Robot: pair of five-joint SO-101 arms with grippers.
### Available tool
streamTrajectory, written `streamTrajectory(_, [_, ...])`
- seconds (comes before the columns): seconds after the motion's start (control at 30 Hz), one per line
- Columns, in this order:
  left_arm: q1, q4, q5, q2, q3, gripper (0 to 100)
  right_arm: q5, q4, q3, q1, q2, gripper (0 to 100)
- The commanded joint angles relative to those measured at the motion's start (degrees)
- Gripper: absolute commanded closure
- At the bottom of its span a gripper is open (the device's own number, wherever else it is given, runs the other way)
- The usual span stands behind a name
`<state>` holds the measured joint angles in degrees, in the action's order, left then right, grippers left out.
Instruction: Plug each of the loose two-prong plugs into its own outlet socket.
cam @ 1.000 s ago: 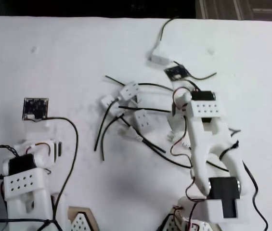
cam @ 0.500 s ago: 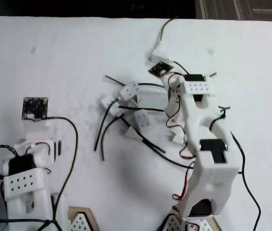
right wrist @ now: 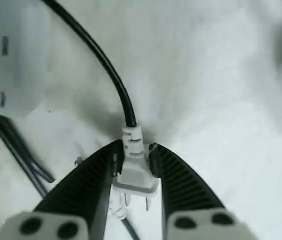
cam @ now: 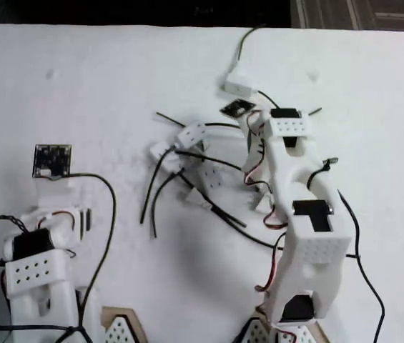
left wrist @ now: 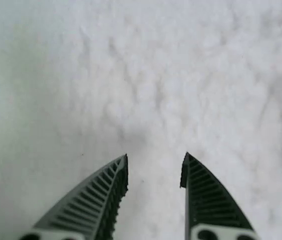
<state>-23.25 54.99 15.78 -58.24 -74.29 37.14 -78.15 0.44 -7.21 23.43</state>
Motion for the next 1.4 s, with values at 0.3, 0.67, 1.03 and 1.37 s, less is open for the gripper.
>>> streamTrajectory(0.3, [-0.31,-0.70,0.53,-1.19,0.18,82,-1.58,-12.44,2.20,-6.73,-18.77,98.1])
streamTrajectory(0.67, [-0.31,-0.70,0.53,-1.19,0.18,82,-5.80,-16.13,15.21,-11.03,-21.14,75.9])
streamTrajectory(1.03, [-0.31,-0.70,0.53,-1.19,0.18,82,-5.89,-14.46,17.32,-11.03,-17.27,86.6])
streamTrajectory(1.37, [-0.40,-0.70,0.53,-1.19,0.18,82,-6.33,-12.18,17.58,-11.03,-8.66,86.8])
